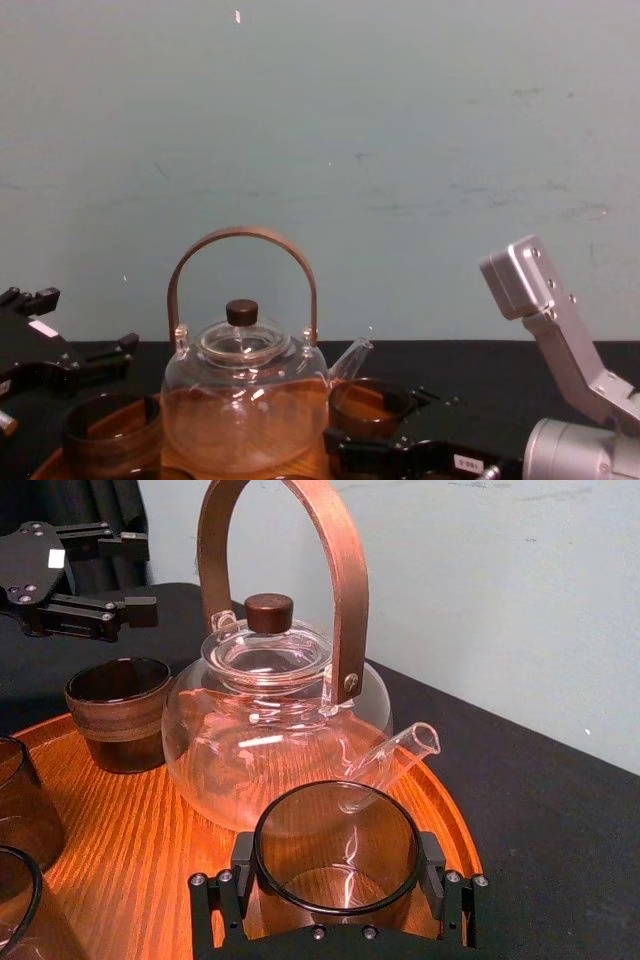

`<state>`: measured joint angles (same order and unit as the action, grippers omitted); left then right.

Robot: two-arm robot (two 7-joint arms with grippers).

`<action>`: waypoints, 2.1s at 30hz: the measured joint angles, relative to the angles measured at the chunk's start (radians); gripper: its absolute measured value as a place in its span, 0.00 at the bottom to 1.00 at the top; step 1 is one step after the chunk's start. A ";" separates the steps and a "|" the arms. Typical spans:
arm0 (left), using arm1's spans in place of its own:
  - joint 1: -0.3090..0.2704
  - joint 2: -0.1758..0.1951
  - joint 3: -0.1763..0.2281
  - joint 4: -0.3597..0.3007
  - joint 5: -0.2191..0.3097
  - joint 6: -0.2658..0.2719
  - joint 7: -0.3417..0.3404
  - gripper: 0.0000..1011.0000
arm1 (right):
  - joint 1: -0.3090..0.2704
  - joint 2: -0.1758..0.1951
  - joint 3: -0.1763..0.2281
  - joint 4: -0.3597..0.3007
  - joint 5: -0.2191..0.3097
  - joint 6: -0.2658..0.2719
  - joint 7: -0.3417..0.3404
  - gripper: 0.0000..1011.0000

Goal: Pick up the glass from the table and place it on the tray.

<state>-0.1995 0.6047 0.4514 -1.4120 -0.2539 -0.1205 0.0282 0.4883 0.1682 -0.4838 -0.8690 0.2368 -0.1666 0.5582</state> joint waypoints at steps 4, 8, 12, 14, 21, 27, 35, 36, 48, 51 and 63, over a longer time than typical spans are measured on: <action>0.000 0.000 0.000 0.000 0.000 0.000 0.000 0.99 | 0.000 0.000 0.000 0.000 0.000 0.000 0.000 0.99; 0.000 0.000 0.000 0.000 0.000 0.000 0.000 0.99 | -0.005 0.006 0.005 -0.017 0.007 0.001 0.009 0.99; 0.000 0.000 0.000 0.000 0.000 0.000 0.000 0.99 | -0.018 0.018 0.011 -0.050 0.015 0.004 0.012 0.99; 0.000 0.000 0.000 0.000 0.000 0.000 0.000 0.99 | -0.023 0.024 0.014 -0.064 0.019 0.006 0.012 0.99; 0.000 0.000 0.000 0.000 0.000 0.000 0.000 0.99 | -0.049 0.049 0.026 -0.132 0.034 0.011 0.007 0.99; 0.000 0.000 0.000 0.000 0.000 0.000 0.000 0.99 | -0.072 0.071 0.037 -0.191 0.051 0.013 0.005 0.99; 0.000 0.000 0.000 0.000 0.000 0.000 0.000 0.99 | -0.113 0.105 0.068 -0.264 0.087 0.010 -0.010 0.99; 0.000 0.000 0.000 0.000 0.000 0.000 0.000 0.99 | -0.117 0.109 0.072 -0.270 0.091 0.009 -0.012 0.99; 0.000 0.000 0.000 0.000 0.000 0.000 0.000 0.99 | -0.181 0.162 0.172 -0.308 0.135 0.001 -0.093 0.99; 0.000 0.000 0.000 0.000 0.000 0.000 0.000 0.99 | -0.191 0.170 0.198 -0.301 0.134 0.000 -0.122 0.99; 0.000 0.000 0.000 0.000 0.000 0.000 0.000 0.99 | -0.193 0.165 0.263 -0.237 0.096 -0.014 -0.194 0.99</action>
<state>-0.1995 0.6047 0.4514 -1.4120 -0.2539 -0.1205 0.0283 0.2955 0.3332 -0.2208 -1.1063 0.3324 -0.1801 0.3638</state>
